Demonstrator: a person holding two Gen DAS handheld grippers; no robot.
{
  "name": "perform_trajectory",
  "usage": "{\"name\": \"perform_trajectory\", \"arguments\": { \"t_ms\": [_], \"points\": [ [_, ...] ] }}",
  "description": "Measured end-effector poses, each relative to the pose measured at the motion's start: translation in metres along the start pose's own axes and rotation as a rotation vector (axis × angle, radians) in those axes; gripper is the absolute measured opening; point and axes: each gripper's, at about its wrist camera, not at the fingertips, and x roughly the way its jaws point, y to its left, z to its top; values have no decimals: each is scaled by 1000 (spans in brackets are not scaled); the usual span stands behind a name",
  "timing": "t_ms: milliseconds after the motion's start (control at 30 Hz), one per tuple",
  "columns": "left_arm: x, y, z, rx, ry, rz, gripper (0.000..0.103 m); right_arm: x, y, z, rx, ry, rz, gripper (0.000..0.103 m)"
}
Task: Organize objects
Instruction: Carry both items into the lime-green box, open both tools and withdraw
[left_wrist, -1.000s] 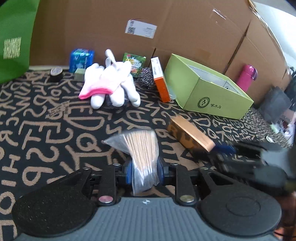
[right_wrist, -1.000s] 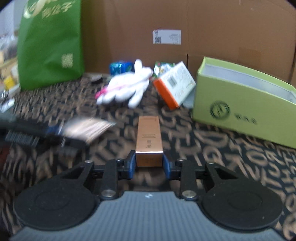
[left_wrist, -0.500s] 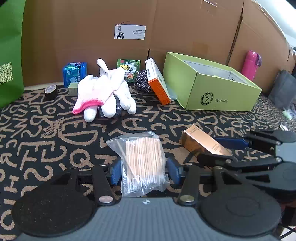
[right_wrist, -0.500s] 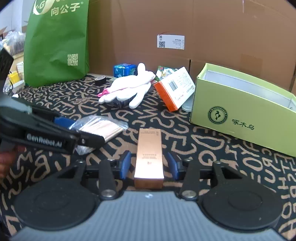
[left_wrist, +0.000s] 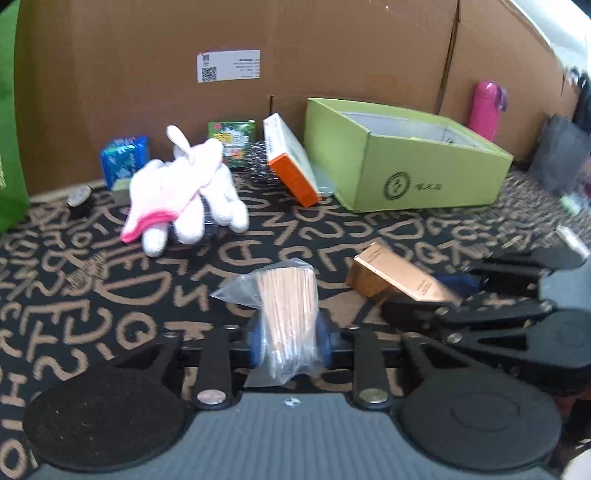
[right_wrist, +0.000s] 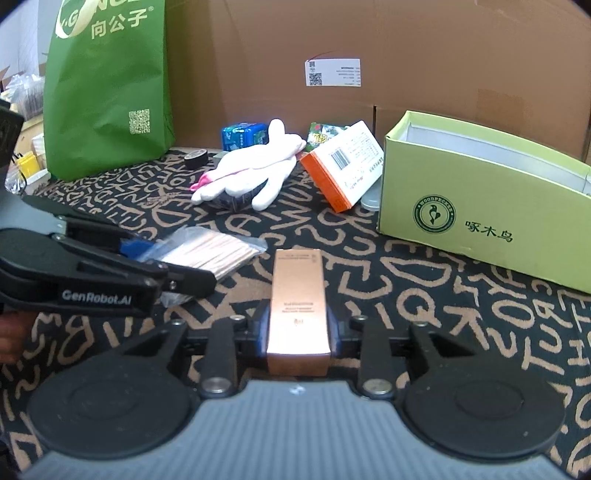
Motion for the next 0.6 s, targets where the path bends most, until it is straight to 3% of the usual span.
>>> {"name": "perform_trajectory", "arguments": {
  "t_ms": [167, 333, 600],
  "points": [
    [-8, -5, 5, -22, -10, -56, 21, -15, -15, -2, 82, -23, 34, 30],
    [-18, -15, 27, -22, -73, -132, 21, -40, -36, 5, 124, -101, -41, 30],
    [-19, -47, 92, 39, -206, -219, 21, -69, -82, 31, 191, -246, -159, 30]
  ]
}}
